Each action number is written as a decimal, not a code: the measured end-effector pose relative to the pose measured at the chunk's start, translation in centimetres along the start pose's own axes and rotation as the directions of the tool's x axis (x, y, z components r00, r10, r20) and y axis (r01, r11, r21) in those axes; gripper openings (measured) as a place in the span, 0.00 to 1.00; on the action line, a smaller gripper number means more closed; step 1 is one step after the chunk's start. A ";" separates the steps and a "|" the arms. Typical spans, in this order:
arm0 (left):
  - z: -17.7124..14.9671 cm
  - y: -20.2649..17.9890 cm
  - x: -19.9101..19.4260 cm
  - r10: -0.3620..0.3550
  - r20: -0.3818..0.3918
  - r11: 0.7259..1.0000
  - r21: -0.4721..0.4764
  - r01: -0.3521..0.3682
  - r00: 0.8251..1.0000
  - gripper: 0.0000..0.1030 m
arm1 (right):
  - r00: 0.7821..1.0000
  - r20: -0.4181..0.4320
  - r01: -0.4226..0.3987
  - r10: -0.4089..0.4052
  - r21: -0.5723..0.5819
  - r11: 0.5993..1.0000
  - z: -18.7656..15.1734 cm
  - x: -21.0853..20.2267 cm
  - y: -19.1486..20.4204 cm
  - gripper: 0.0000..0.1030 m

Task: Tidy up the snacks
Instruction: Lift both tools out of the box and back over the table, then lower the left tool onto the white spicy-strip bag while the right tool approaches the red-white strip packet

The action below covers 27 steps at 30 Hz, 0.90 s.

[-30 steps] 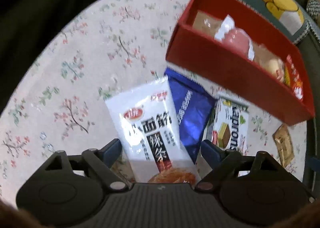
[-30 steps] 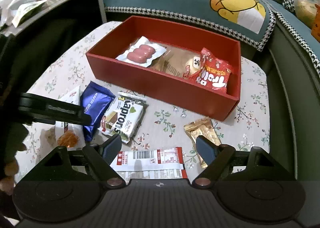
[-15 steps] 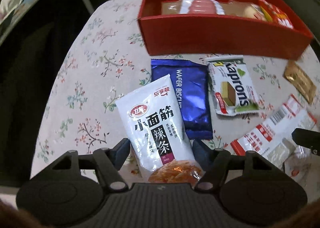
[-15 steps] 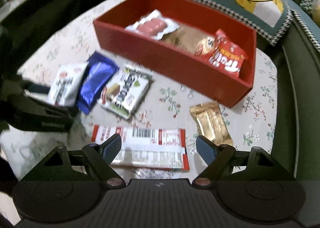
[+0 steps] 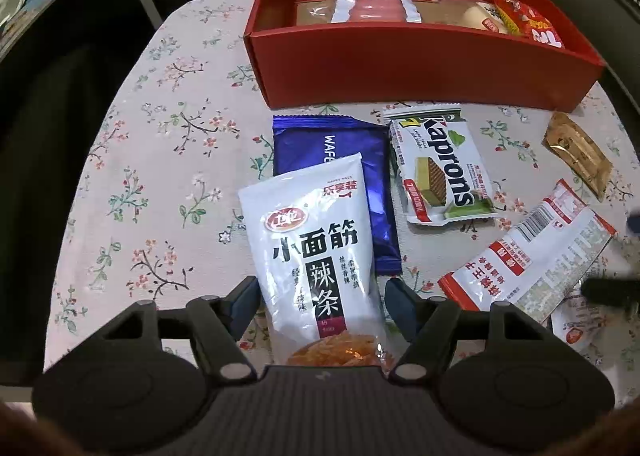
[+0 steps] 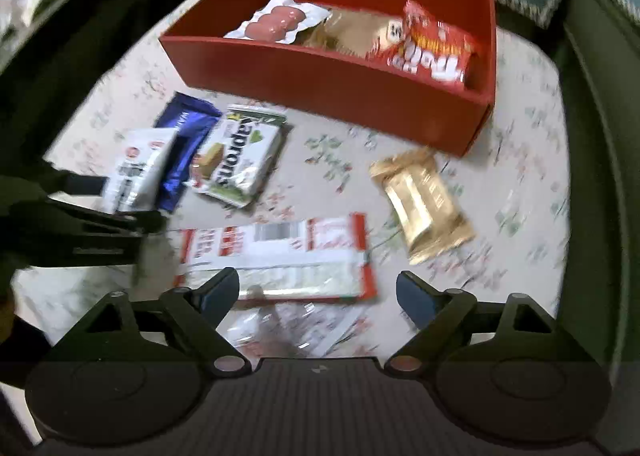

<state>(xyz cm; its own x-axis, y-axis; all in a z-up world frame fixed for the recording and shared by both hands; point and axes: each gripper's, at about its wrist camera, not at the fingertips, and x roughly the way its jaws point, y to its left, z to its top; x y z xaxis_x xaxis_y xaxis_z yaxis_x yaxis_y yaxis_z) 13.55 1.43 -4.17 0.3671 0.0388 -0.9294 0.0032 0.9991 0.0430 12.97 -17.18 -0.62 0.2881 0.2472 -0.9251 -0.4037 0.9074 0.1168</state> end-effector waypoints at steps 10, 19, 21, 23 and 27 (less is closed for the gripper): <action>-0.3 0.4 0.4 -0.043 -0.011 0.999 -0.022 0.043 0.999 1.00 | 0.996 -0.041 -0.069 0.079 0.201 0.977 0.9 2.5 1.5 0.91; -1.0 -0.4 -0.2 0.002 0.015 0.999 0.036 -0.003 1.000 1.00 | 0.977 -0.124 0.190 -0.172 0.152 0.970 3.6 5.0 4.4 0.90; -1.1 -0.6 -0.4 0.003 0.015 0.999 0.045 -0.004 1.000 1.00 | 0.959 -0.134 0.259 -0.248 0.073 0.963 4.6 5.2 5.9 0.90; -1.3 -0.6 -0.5 -0.001 0.012 0.999 0.051 0.001 1.000 1.00 | 0.935 -0.143 0.325 -0.323 -0.009 0.946 5.6 5.9 7.3 0.90; -1.5 0.3 -0.6 -0.015 0.005 1.000 0.026 0.015 1.000 1.00 | 0.890 -0.131 0.413 -0.436 -0.170 0.895 7.2 6.8 9.3 0.90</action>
<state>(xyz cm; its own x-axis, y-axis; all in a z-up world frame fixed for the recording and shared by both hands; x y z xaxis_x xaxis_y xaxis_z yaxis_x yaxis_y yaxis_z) 11.91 1.71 -4.12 0.3714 0.0235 -0.9282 0.0333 0.9987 0.0386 17.44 -4.59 -3.18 0.3186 -0.2202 -0.9220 -0.3898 0.8562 -0.3392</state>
